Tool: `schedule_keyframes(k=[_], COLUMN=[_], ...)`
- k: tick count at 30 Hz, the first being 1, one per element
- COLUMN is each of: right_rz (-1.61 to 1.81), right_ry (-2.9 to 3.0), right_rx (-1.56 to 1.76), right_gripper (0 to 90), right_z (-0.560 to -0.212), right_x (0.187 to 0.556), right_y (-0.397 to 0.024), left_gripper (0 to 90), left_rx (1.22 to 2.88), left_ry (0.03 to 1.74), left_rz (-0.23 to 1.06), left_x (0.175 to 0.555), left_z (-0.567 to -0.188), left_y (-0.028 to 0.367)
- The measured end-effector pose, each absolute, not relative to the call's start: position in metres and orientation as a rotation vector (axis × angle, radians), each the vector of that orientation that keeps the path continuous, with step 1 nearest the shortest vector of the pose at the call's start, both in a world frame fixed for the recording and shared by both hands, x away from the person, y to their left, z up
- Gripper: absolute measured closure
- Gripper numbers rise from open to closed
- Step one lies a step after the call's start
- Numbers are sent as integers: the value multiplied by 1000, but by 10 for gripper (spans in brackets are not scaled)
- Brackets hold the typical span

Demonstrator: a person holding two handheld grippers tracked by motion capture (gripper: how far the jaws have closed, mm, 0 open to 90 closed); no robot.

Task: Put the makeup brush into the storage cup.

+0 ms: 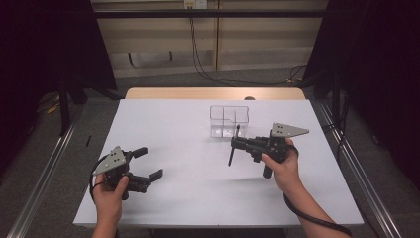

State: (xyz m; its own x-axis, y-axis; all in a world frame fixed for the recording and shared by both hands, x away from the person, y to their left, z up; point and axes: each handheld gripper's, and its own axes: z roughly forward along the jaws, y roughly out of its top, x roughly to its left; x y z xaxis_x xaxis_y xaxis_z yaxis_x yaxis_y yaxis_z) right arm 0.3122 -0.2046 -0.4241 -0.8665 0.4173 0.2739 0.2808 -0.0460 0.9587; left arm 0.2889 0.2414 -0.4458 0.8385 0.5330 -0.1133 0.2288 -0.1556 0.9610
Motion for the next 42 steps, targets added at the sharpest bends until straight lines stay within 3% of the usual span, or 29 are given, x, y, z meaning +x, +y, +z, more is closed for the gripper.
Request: schedule_keyframes(k=[42], right_rz=[2028], right_ry=[2101], right_rx=[753], right_gripper=[845], right_z=[-417], right_x=[332], right_y=[-195], left_gripper=[11], left_rx=[1685], left_ry=[611], left_rz=[322], left_x=[281], left_z=[-448], left_y=[263])
